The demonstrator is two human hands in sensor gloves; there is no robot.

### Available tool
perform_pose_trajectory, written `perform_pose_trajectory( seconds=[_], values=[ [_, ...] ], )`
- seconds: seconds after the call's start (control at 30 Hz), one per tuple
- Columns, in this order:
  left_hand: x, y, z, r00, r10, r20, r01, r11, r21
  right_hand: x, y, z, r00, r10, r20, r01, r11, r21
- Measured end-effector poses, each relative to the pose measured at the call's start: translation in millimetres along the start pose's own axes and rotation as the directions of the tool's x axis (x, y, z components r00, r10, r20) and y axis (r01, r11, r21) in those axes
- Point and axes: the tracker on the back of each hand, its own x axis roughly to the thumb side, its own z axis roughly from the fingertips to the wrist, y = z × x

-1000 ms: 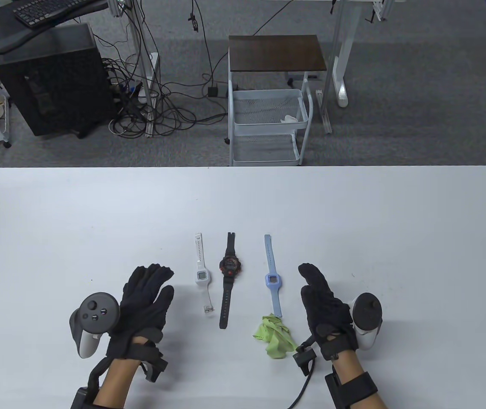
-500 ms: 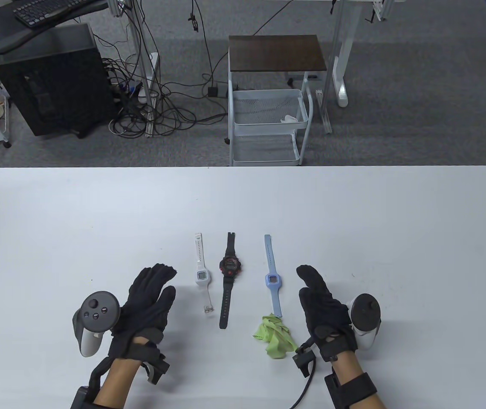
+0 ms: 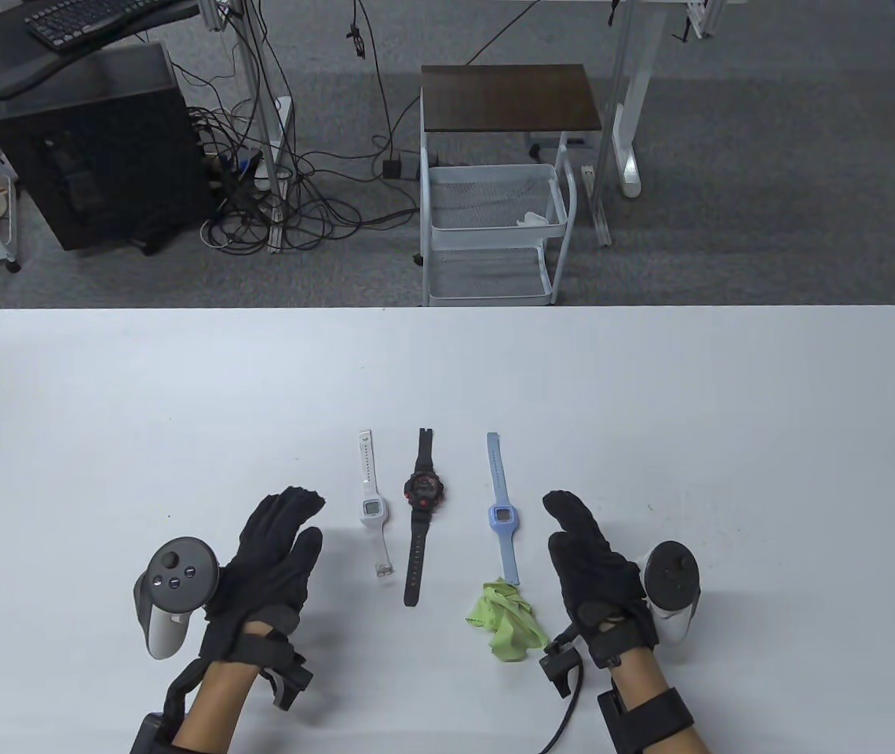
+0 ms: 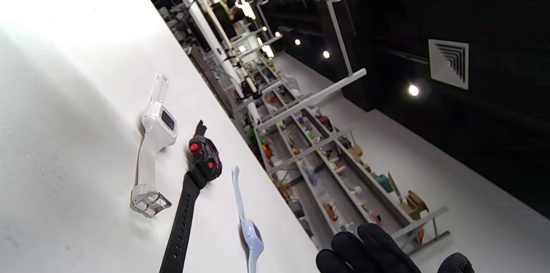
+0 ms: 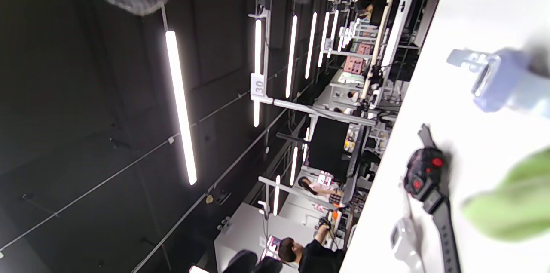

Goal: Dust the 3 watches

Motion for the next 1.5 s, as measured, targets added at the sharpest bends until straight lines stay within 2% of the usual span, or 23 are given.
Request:
perform_pose_trajectory(
  seconds=[1.5],
  values=[
    [-1,7,1,1.000,0.007,-0.001,-0.007,1.000,0.019,-5,15,1,0.999,0.040,-0.005,-0.039,0.996,0.084]
  ],
)
